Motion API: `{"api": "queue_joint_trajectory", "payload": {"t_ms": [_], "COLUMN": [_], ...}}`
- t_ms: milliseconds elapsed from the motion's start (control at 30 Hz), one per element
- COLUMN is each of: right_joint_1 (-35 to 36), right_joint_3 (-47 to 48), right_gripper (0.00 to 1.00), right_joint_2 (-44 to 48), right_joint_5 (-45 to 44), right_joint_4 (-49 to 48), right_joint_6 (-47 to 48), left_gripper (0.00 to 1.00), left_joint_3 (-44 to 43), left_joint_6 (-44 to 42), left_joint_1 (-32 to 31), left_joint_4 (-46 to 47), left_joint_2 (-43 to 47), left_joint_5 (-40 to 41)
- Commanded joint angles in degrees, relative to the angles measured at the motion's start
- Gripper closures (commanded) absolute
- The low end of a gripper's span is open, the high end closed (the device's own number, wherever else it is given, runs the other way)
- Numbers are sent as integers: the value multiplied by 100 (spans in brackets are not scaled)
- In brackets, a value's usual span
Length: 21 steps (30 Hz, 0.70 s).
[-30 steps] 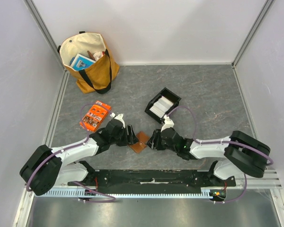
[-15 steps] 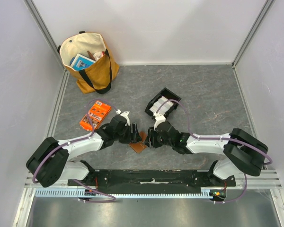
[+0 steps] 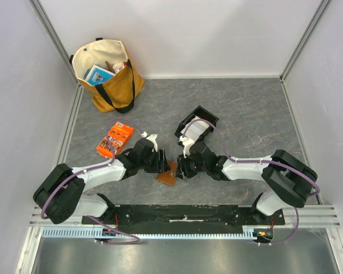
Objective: Put the credit cards into the card holder
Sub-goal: Open the card holder at the center of the board.
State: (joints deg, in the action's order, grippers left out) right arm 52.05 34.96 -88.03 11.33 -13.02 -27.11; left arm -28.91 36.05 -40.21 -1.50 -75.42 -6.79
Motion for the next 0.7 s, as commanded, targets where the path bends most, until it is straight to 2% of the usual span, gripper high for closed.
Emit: {"api": "queue_joint_trajectory", "payload": {"t_ms": [0,233,433,533,667], "right_joint_1": [-20,-55,-160,-274,-406], "right_joint_3": [292,230,467,573,705], "right_gripper": [55,55,55,53,54], "right_joint_2": [-22,330,67,-117,-477], "right_joint_5": [431,299,729,896,1274], "right_joint_4": [-8,18,115,159,229], "right_joint_6": [514,769,1146,1296,1410], "left_gripper": [34,28,28,30,37], "left_joint_3": [105,280,342,342,342], "left_joint_6": [-239,24,7,-19,-28], "left_joint_1": [4,4,4,4,4], "left_joint_4": [-764,-1080,-1125,-967,-905], "left_joint_2": [-87,642,537,362,203], "left_joint_5": [-156,108,-121,-279,-358]}}
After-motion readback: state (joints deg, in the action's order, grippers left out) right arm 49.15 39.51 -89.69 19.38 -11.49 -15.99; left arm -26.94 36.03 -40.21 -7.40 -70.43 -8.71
